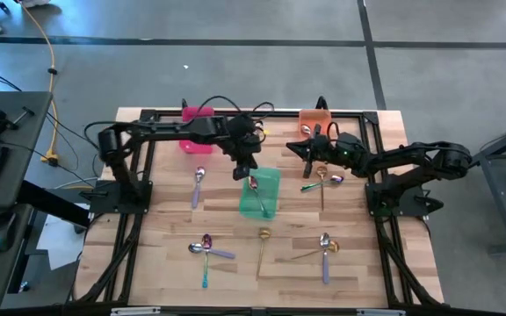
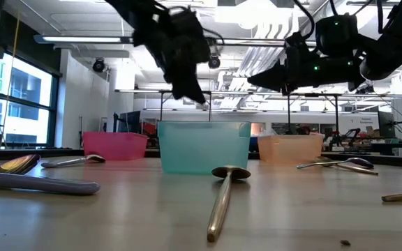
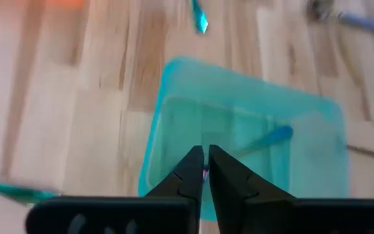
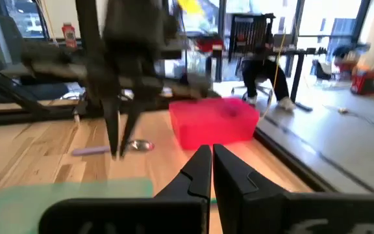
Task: Sort silverware by color (type)
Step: Put the middle right blue spoon into the green bin
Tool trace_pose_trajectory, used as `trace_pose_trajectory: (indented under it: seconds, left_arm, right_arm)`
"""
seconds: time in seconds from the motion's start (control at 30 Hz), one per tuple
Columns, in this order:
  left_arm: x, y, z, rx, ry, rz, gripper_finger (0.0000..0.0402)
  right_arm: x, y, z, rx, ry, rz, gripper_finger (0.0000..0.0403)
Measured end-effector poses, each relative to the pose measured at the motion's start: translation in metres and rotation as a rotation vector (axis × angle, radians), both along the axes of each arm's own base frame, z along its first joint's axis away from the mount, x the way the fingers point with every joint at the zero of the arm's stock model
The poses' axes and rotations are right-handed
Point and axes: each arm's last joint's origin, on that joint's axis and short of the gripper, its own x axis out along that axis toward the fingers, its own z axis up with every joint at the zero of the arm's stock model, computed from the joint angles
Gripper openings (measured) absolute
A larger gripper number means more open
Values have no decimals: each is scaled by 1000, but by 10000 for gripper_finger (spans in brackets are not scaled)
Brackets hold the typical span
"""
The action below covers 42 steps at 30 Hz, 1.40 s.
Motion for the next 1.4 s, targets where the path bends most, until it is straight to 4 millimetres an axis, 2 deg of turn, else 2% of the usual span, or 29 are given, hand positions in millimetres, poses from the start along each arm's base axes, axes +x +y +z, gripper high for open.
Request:
trace_pose_trajectory:
  seconds: [0.13, 0.2, 0.33, 0.47, 0.57, 0.83, 0.97, 1.2, 1.4]
  left_arm:
    - [-21, -5, 12, 22, -181, 51, 2]
    - [-34, -7, 11, 24, -257, 79, 3]
    - [-57, -10, 0, 18, -383, 130, 1]
    - [-76, -9, -17, -4, -471, 183, 0]
    - [-87, -7, -28, -30, -516, 193, 0]
    - [-111, -1, -55, -3, -582, 197, 0]
    - [-122, 4, -63, -9, -603, 208, 0]
    - [-140, 5, -78, -5, -619, 256, 0]
    - [-149, 2, -82, -13, -667, 283, 0]
  right_arm:
    - [-1, -1, -7, 53, 62, -94, 0]
    - [0, 0, -11, 79, 93, -125, 0]
    - [4, 7, -15, 118, 147, -141, 0]
    - [18, 15, -11, 131, 273, -181, 0]
    - [26, 20, -7, 142, 365, -179, 0]
    - [37, 27, 5, 273, 470, -154, 0]
    - [38, 32, 5, 356, 532, -169, 0]
    - [34, 40, 0, 404, 622, -205, 0]
    - [32, 33, 19, 352, 823, -268, 0]
